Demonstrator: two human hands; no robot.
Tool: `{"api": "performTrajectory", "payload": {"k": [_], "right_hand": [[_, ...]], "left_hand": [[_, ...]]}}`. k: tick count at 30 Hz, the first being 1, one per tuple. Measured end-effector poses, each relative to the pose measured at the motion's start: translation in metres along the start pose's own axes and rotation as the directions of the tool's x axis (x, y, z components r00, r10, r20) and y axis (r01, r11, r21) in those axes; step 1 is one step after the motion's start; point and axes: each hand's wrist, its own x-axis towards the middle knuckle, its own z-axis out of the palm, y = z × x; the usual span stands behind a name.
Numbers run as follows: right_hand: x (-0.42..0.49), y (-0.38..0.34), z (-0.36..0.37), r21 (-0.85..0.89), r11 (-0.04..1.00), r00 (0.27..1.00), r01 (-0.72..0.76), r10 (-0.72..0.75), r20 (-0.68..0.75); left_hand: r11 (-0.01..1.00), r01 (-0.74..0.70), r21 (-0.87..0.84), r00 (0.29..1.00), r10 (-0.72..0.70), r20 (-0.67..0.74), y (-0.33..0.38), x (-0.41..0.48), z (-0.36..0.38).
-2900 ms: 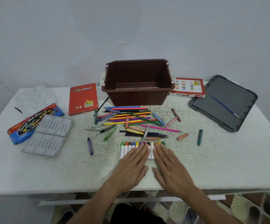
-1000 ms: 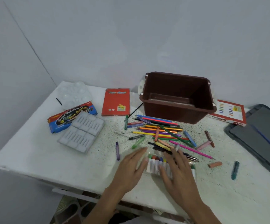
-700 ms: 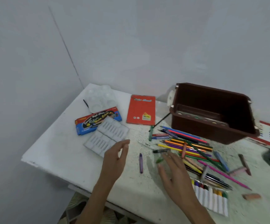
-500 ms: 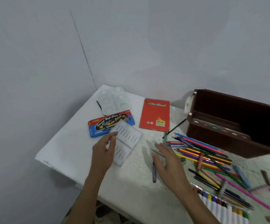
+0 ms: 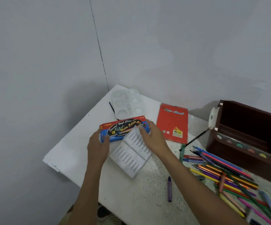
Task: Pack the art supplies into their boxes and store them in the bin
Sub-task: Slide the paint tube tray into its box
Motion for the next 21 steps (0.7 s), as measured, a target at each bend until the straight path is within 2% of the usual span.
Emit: {"api": "performTrajectory", "payload": {"k": [5, 9, 11, 13, 17, 21], "right_hand": [[0.016, -0.007, 0.01, -0.035, 0.999, 0.997, -0.026, 0.028, 0.073], [0.025, -0.001, 0.011, -0.02, 0.997, 0.997, -0.08, 0.08, 0.007], [0.028, 0.002, 0.011, 0.055, 0.989, 0.99, -0.139, 0.137, 0.028], [0.027, 0.001, 0.009, 0.17, 0.976, 0.991, -0.136, 0.136, 0.016], [0.026, -0.006, 0.0, 0.304, 0.952, 0.991, -0.03, 0.068, -0.117], [0.021, -0.017, -0.019, 0.376, 0.924, 0.961, 0.073, 0.035, -0.274]], "left_hand": [[0.998, 0.055, -0.026, 0.996, -0.053, 0.073, 0.002, 0.007, 0.009], [0.995, 0.085, -0.053, 0.992, -0.079, 0.101, 0.001, 0.009, 0.015], [0.996, 0.074, -0.05, 0.993, -0.069, 0.096, 0.002, 0.009, 0.015], [0.996, 0.056, -0.07, 0.997, -0.052, 0.06, 0.002, 0.009, 0.013], [0.978, -0.022, -0.209, 0.999, 0.013, -0.048, 0.013, 0.007, 0.004], [0.929, -0.113, -0.353, 0.986, 0.061, -0.156, 0.034, 0.0, -0.001]]}}
